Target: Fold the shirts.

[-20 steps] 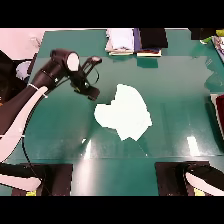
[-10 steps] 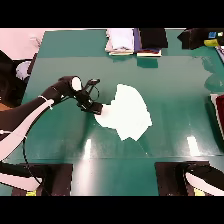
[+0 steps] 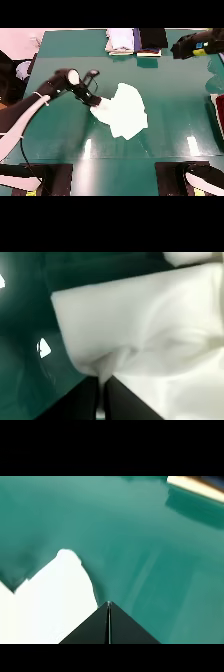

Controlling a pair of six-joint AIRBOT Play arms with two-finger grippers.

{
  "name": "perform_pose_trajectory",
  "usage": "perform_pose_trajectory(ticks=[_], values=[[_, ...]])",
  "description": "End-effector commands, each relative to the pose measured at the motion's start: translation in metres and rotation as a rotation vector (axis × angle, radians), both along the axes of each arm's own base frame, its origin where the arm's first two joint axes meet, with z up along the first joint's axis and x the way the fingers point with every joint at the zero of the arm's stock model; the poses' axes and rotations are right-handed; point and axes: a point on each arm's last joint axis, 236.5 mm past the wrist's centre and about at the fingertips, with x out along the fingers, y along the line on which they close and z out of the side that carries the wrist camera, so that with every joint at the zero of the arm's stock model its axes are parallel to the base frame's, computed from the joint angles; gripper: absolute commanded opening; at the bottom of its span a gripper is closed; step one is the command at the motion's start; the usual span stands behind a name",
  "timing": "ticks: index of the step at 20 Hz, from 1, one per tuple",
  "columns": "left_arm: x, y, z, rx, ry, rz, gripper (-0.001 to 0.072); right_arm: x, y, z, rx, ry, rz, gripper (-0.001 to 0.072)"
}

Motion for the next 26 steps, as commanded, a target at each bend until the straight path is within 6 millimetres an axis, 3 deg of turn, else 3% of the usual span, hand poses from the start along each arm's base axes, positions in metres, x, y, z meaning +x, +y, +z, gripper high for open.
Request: perform_pose_trajectory(ticks=[1,4,6,7,8,9,12,14,17,19,20,21,23,24,26], values=[[0.035,0.045,0.053,0.023,-0.127,0.068,0.0028,-0.005,0.0,-0.053,-0.05,0.2,0.012,0.0018],[0.051,0.073,0.085,0.006,-0.198,0.139,0.0028,0.007,0.007,-0.11,-0.046,0.373,-0.017,0.0018],[0.049,0.084,0.088,0.013,-0.19,0.157,0.0028,0.019,0.028,-0.145,0.011,0.456,0.01,0.0022],[0.047,0.086,0.087,0.021,-0.179,0.154,0.0028,0.026,0.042,-0.162,0.058,0.49,0.022,0.0122],[0.045,0.087,0.085,0.028,-0.17,0.152,0.0028,0.033,0.054,-0.177,0.104,0.521,0.028,0.0372],[0.044,0.087,0.086,0.027,-0.167,0.152,0.0028,0.04,0.065,-0.194,0.155,0.559,0.015,0.0498],[0.044,0.087,0.085,0.028,-0.167,0.152,0.0028,0.051,0.079,-0.246,0.199,0.65,-0.006,0.0498],[0.044,0.087,0.085,0.028,-0.167,0.152,0.0028,0.048,0.086,-0.277,0.181,0.707,-0.004,0.0497],[0.045,0.087,0.085,0.026,-0.171,0.153,0.0028,0.049,0.099,-0.301,0.167,0.725,0.007,0.0455],[0.045,0.087,0.086,0.026,-0.172,0.153,0.0028,0.056,0.109,-0.302,0.163,0.674,0.035,0.0381],[0.046,0.087,0.086,0.025,-0.174,0.154,0.0028,0.061,0.111,-0.297,0.158,0.638,0.055,0.0125],[0.046,0.087,0.086,0.025,-0.177,0.153,0.0028,0.065,0.114,-0.287,0.154,0.593,0.077,0.0017],[0.047,0.092,0.09,0.045,-0.195,0.153,0.0028,0.077,0.107,-0.253,0.141,0.49,0.075,0.0016],[0.049,0.096,0.102,0.055,-0.227,0.155,0.0028,0.082,0.099,-0.226,0.103,0.423,0.078,0.0016],[0.057,0.103,0.156,0.05,-0.368,0.165,0.0028,0.089,0.071,-0.144,0.002,0.241,0.071,0.0016]])
